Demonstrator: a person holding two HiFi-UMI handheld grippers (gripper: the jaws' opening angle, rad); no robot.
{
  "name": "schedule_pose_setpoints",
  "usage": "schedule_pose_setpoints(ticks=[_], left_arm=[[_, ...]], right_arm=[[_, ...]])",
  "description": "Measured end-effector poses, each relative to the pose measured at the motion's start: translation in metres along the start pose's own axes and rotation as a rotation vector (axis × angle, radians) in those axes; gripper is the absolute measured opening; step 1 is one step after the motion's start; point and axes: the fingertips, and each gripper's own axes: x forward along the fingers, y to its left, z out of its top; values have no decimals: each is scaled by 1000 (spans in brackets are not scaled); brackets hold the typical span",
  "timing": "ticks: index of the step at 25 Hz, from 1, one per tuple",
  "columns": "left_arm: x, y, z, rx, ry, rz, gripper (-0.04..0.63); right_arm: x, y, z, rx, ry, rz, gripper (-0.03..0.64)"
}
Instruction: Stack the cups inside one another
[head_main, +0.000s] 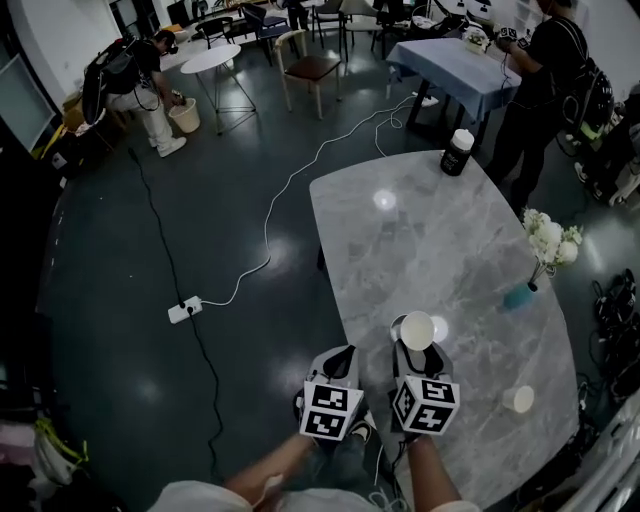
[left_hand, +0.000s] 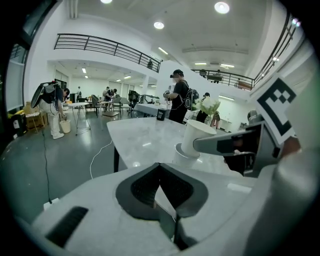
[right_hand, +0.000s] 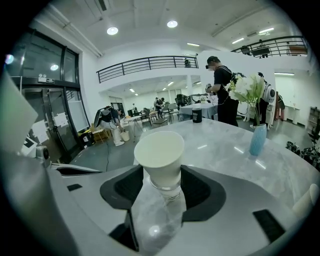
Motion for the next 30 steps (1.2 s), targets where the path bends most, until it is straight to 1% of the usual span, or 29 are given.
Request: schedule_pose_setpoints(ticks=[10, 16, 26, 30], left_arm=[[9, -1, -11, -28, 27, 17, -5], [8, -2, -13, -30, 26, 27, -5], [6, -12, -16, -28, 25, 25, -5], [3, -18, -12, -22, 15, 20, -5]], right_arm=[[14, -2, -11, -3, 31, 29, 213], [16, -1, -15, 16, 13, 63, 213], [4, -12, -11, 39, -19, 42, 219], [-7, -20, -8, 62, -36, 16, 218]])
